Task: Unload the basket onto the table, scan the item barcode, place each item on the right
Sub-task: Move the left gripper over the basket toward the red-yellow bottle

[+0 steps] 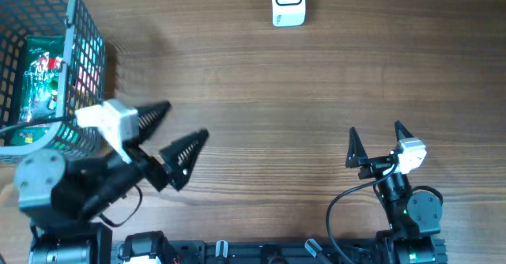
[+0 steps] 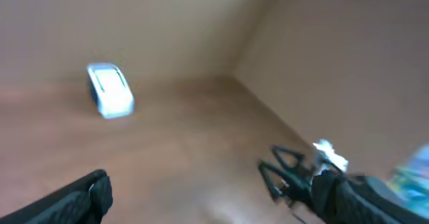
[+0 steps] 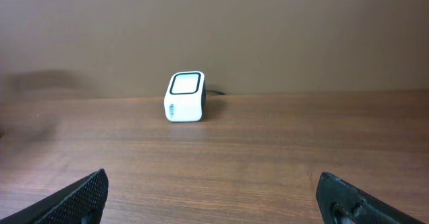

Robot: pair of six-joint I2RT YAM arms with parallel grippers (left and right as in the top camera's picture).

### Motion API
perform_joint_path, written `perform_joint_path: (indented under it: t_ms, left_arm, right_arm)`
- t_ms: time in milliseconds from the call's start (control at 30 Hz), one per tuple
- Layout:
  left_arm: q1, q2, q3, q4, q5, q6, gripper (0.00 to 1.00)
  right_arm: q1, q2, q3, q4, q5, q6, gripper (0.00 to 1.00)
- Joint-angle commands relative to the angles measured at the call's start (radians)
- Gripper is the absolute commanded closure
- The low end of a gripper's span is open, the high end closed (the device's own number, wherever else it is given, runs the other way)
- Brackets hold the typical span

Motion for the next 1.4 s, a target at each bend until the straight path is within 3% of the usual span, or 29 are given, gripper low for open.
perform_joint_path:
  t_ms: [0,300,533,667,900,1033,1233,1367]
  left_arm:
    - [0.004,0.021,-0.001,-0.016,0.129,-0.002,0.0]
    - [0.004,0.06,0.002,0.032,-0.092,-0.193,0.0]
    - [0.005,0.246,0.14,0.012,-0.245,-0.271,0.0]
    - [0.005,0.393,0.367,-0.163,-0.482,-0.27,0.0]
    - [0.005,0.675,0.917,-0.551,-0.999,-0.27,0.0]
    - [0.01,0.747,1.035,-0.65,-1.204,-0.271,0.0]
    - [0.182,0.797,1.035,-0.701,-1.236,-0.347,0.0]
    - [0.347,0.858,1.035,-0.755,-1.147,-0.342,0.0]
  right_arm:
    - [0.002,-0.011,-0.002,0.003,-0.015,-0.015,0.0]
    - [0.002,-0.011,-0.002,0.003,-0.015,-0.015,0.0]
    - [0.002,-0.011,-0.002,0.003,-0.015,-0.014,0.0]
    - [0.002,-0.011,-0.002,0.003,-0.016,-0.014,0.0]
    - [0.002,-0.011,-0.002,0.003,-0.015,-0.014,0.0]
    - [0.002,-0.011,-0.002,0.003,-0.016,-0.014,0.0]
    - [0.002,-0.011,-0.002,0.003,-0.016,-0.014,0.0]
    - [0.002,-0.011,-0.002,0.003,-0.015,-0.015,0.0]
